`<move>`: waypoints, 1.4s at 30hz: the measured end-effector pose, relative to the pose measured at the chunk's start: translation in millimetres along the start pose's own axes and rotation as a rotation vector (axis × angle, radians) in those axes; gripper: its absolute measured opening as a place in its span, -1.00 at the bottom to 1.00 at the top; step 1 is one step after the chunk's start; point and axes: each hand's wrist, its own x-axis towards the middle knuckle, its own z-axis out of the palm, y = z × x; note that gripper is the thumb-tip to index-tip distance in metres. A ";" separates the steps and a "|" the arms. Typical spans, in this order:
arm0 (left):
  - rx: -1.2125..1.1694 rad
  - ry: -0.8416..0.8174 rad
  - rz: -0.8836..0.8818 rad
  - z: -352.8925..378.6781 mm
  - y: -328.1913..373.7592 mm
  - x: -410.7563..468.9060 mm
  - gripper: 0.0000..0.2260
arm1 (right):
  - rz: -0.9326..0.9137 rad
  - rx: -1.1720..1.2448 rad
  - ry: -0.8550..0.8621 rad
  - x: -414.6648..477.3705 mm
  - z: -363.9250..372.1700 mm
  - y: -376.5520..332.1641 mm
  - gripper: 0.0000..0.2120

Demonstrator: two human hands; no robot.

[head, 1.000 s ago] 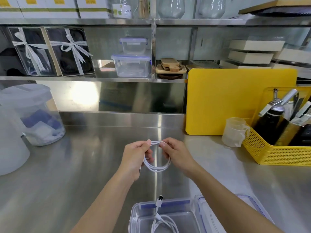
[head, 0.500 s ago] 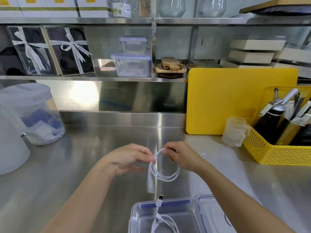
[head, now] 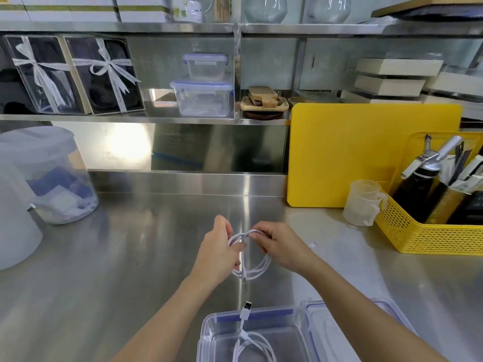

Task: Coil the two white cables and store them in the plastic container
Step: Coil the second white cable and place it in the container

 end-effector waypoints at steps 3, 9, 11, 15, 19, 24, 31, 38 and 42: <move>0.132 0.138 0.052 10.0 0.5 -4.4 -0.82 | -0.081 -0.123 0.049 1.6 9.5 -0.4 -0.83; 0.021 0.032 -0.170 13.8 -5.0 3.4 -0.86 | -0.248 -0.246 0.107 3.1 16.7 3.7 -0.79; -0.177 -0.115 -0.344 10.9 -8.9 6.9 -0.71 | -0.255 -0.243 0.110 1.6 17.8 6.6 -0.75; -0.573 -0.220 -0.581 8.7 -16.0 6.9 -0.79 | -0.290 -0.277 0.161 -5.2 21.7 10.8 -0.66; -0.737 -0.324 -0.771 7.4 -20.1 5.4 -0.91 | -0.444 -0.399 0.212 -4.4 19.2 6.8 -0.76; -1.159 -0.406 -0.800 -7.3 -21.4 1.5 -0.70 | -0.557 -0.433 0.259 -3.7 12.4 14.1 -0.79; -1.271 -0.420 -0.692 -20.6 -28.3 3.8 -0.85 | -0.579 -0.447 0.208 -8.8 10.4 26.5 -0.77; -1.234 -0.082 -0.658 -2.2 -26.3 4.2 -0.68 | -0.416 -0.508 0.444 -20.5 24.3 27.5 -0.78; -1.182 -0.013 -0.639 1.5 -21.8 2.6 -0.72 | -0.018 -0.274 0.392 -17.9 32.5 24.0 -0.77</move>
